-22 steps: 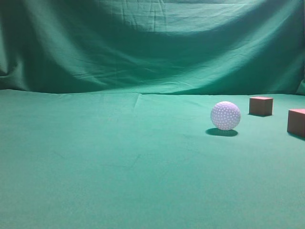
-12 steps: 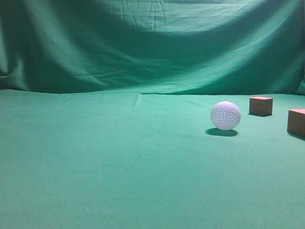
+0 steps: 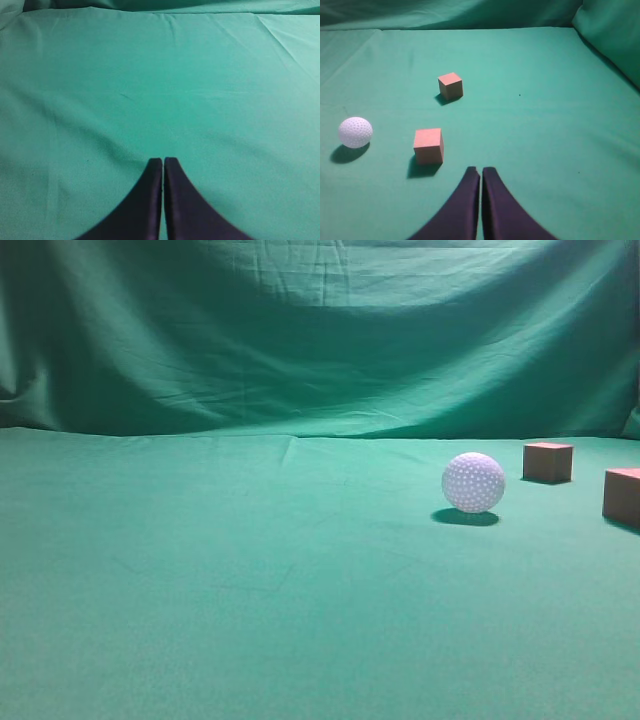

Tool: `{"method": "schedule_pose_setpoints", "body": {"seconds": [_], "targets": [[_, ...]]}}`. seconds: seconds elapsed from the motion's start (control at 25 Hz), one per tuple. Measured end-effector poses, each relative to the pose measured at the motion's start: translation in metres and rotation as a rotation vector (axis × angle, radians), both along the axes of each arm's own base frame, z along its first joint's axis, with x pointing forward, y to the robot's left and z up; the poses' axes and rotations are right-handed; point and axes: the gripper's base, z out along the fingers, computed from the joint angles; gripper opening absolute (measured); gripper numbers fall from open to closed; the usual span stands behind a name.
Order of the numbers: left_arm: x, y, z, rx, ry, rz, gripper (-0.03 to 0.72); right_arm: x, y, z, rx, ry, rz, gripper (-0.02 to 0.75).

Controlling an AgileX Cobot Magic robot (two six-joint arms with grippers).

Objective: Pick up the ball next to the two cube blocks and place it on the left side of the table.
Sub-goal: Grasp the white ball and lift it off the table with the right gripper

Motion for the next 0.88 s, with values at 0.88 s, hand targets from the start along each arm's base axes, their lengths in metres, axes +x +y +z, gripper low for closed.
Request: {"method": "schedule_pose_setpoints", "body": {"seconds": [0.88], "targets": [[0.000,0.000,0.000,0.000,0.000,0.000,0.000,0.014,0.003,0.139,0.054,-0.086,-0.001,0.000]]}}
